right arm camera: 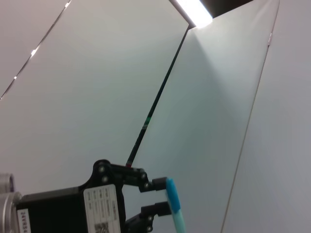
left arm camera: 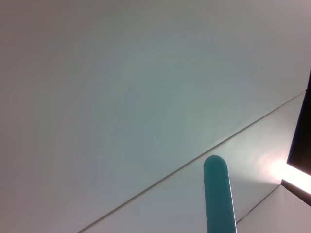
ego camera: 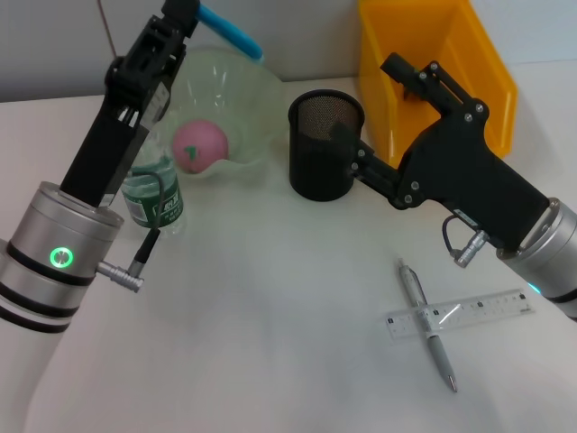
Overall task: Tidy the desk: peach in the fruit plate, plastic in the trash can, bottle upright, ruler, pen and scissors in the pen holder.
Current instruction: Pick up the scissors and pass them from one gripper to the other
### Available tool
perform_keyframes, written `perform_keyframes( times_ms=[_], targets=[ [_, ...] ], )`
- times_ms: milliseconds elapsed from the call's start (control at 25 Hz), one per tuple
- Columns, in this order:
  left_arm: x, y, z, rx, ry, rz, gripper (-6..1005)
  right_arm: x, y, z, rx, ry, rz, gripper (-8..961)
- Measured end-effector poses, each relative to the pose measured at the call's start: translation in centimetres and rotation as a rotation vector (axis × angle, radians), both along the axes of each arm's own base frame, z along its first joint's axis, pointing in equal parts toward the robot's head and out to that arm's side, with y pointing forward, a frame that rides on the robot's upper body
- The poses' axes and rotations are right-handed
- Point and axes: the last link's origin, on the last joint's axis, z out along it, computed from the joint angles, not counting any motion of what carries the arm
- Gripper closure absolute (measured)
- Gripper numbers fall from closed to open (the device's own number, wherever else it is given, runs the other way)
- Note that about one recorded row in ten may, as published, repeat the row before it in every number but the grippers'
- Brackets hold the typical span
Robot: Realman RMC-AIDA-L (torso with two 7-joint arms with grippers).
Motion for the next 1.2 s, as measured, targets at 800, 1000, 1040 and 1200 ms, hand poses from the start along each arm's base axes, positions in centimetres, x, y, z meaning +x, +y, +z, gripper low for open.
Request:
perform_keyframes(
  times_ms=[800, 1000, 1040, 1200],
  targets=[
    [0.1, -0.8, -0.8, -0.02, -0.008, 0.025, 716, -2.1, 0.6, -0.9, -0.016, 0.008, 0.064, 217],
    [0.2, -0.9, -1.0, -0.025, -0.011, 0.026, 714, -2.8, 0.5, -1.8, 0.02, -0.024, 0.072, 217],
    [0.2, -0.9, -1.0, -0.025, -0.011, 0.026, 713, -2.9, 0.7, -2.0, 0.02, -0.027, 0.068, 217],
    [0.4, -0.9, -1.1, -0.025, -0.013, 0.024, 711, -3.2, 0.8, -2.1, 0.02, -0.022, 0.066, 217]
  ],
)
